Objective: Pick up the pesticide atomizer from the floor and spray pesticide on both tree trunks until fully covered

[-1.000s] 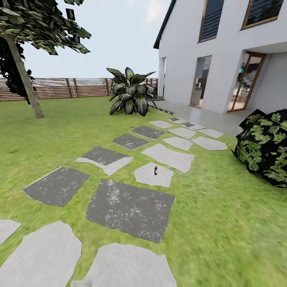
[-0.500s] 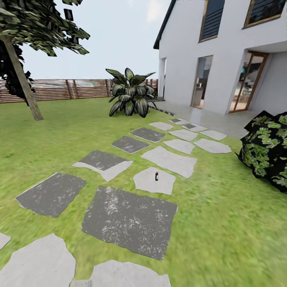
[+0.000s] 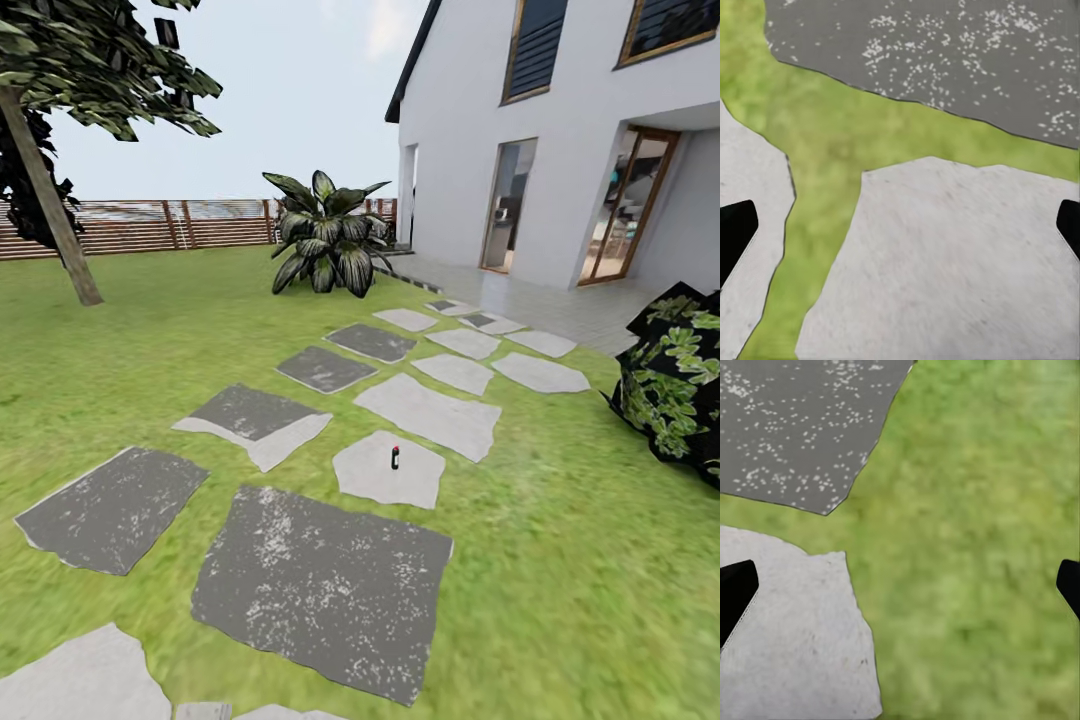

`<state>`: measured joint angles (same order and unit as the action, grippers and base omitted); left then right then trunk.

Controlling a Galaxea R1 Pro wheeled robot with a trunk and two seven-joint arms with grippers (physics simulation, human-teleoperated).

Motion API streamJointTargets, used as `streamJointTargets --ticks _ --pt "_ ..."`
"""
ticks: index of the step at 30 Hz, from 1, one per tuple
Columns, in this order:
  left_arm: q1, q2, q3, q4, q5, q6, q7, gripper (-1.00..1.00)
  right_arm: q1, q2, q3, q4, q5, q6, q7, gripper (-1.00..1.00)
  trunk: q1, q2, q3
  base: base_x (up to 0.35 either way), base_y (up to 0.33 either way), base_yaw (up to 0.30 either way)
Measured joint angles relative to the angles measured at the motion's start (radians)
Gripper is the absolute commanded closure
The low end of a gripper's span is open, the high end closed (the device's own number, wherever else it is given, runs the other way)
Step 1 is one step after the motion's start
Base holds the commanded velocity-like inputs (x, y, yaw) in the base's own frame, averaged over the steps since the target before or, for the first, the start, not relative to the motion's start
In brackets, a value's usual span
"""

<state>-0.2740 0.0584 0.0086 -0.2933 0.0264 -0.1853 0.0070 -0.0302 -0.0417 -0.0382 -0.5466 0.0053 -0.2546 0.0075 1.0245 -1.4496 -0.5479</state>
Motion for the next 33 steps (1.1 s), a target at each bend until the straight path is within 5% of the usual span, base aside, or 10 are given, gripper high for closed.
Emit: streamJointTargets --ticks 21,33 --pt "0.0 -0.001 0.0 -0.001 0.001 -0.002 0.0 -1.0 0.0 -0.001 0.0 0.001 0.0 0.0 0.001 -1.0 0.0 0.0 0.0 0.336 0.15 -0.004" --pt "0.0 -0.001 0.0 0.0 0.001 -0.002 0.0 -1.0 0.0 -0.002 0.0 0.001 0.002 0.0 -0.002 -1.0 0.0 0.0 0.0 0.318 0.191 -0.26"
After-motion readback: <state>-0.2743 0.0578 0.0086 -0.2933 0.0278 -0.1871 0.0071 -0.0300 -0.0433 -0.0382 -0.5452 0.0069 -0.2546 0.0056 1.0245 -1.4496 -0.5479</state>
